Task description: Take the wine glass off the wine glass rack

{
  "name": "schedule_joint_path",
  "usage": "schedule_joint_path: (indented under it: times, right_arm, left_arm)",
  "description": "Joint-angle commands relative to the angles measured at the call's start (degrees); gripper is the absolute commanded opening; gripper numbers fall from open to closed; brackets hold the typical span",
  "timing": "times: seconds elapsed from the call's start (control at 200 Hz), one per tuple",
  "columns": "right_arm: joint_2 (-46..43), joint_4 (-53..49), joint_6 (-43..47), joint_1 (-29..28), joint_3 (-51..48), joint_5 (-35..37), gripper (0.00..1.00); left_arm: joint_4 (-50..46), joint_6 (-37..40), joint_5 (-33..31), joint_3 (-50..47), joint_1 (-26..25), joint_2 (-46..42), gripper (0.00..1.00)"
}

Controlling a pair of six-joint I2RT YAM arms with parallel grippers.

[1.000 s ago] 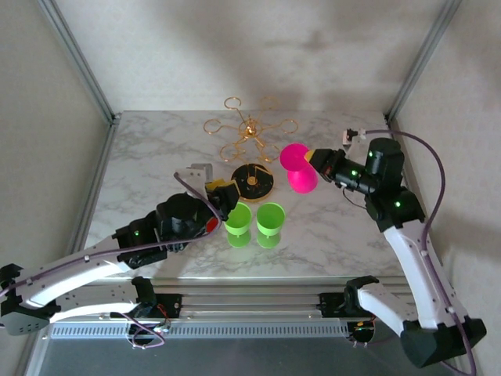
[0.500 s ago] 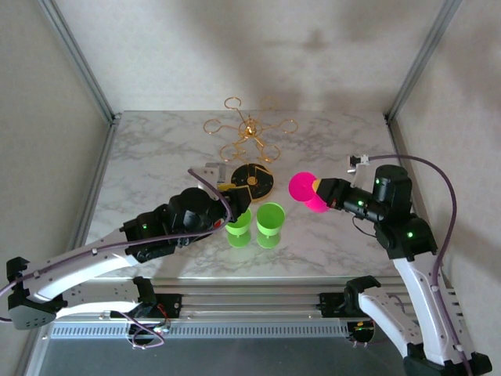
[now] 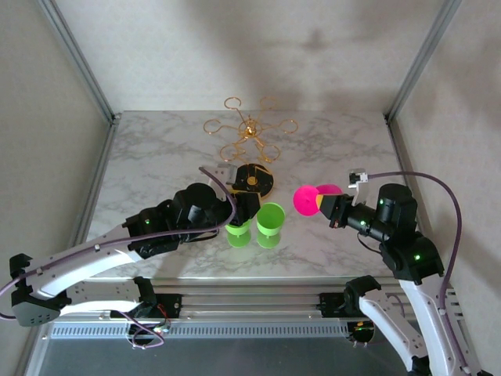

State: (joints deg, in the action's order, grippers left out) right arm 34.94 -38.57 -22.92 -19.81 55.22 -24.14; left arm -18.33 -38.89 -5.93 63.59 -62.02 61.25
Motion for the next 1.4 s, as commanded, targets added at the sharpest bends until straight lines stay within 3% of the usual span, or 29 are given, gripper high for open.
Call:
schedule_joint_path:
  times: [0.0, 0.3, 0.611, 0.981, 1.392]
  right_arm:
    - [-0.7, -0.3, 4.8, -1.3, -0.1, 3.7, 0.0]
    - [2.3, -0.7, 13.9, -6.3, 2.1, 11.1, 0.0]
    - [1.9, 0.5, 23.5, -10.1, 1.3, 10.7, 0.0]
    - [2.5, 2.6, 34.1, -26.1, -0.6, 30.8, 0.0]
    - [1.6, 7.2, 41.2, -37.2, -4.1, 44.7, 0.0]
  left_arm:
    - [-1.3, -1.7, 3.3, 1.9, 0.5, 0.3, 0.48]
    - [-1.3, -2.2, 5.7, 3.2, 0.5, 2.6, 0.49]
    - [-2.3, -4.5, 7.6, 5.6, 1.1, 5.7, 0.49]
    - [0.8, -10.3, 13.7, 5.2, 3.7, 7.1, 0.49]
    - [3.2, -14.2, 18.3, 4.9, 4.2, 9.4, 0.49]
